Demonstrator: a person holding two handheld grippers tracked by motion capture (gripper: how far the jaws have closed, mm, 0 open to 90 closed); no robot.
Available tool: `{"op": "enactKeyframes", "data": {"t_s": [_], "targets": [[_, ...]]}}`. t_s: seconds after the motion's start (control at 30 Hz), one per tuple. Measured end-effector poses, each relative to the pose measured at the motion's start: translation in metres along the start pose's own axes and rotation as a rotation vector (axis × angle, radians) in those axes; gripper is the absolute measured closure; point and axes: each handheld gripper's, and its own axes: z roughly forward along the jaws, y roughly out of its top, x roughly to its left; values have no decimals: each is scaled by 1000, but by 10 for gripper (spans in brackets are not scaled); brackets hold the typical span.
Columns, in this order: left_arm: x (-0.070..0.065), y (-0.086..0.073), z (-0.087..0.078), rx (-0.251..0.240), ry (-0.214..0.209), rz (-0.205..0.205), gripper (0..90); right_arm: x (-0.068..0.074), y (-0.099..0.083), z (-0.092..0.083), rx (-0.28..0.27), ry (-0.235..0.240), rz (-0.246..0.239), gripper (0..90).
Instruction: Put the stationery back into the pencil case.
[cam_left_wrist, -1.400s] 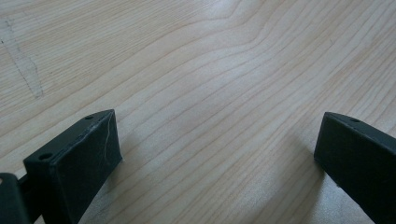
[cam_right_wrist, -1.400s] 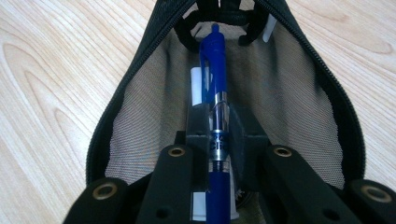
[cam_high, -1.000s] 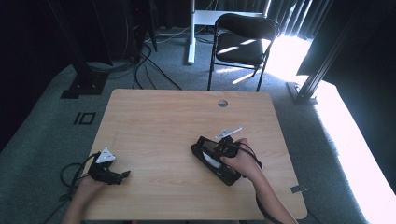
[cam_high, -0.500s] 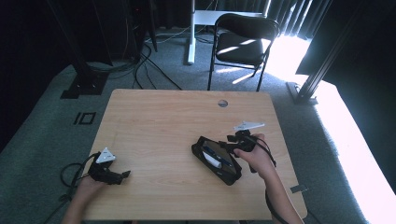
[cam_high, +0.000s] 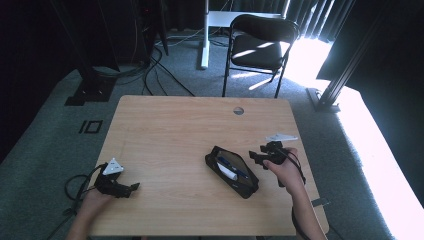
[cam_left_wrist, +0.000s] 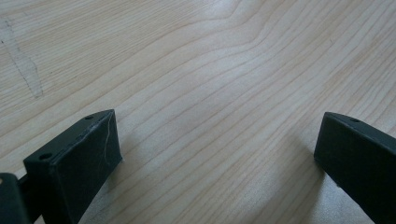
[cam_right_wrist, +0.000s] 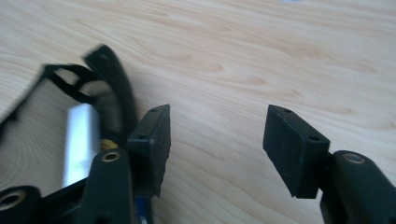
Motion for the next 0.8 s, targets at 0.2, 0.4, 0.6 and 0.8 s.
{"op": "enactKeyframes", "data": {"t_s": [0.2, 0.4, 0.6, 0.8], "targets": [[0, 0, 0, 0, 0, 0, 6, -14, -17, 2, 3, -53, 38, 319], [0, 0, 0, 0, 0, 0, 5, -23, -32, 2, 2, -94, 56, 270], [0, 0, 0, 0, 0, 1, 6, -29, -48, 2, -12, -140, 84, 181], [0, 0, 0, 0, 0, 1, 6, -33, -61, -1, -7, -192, 101, 168]]}}
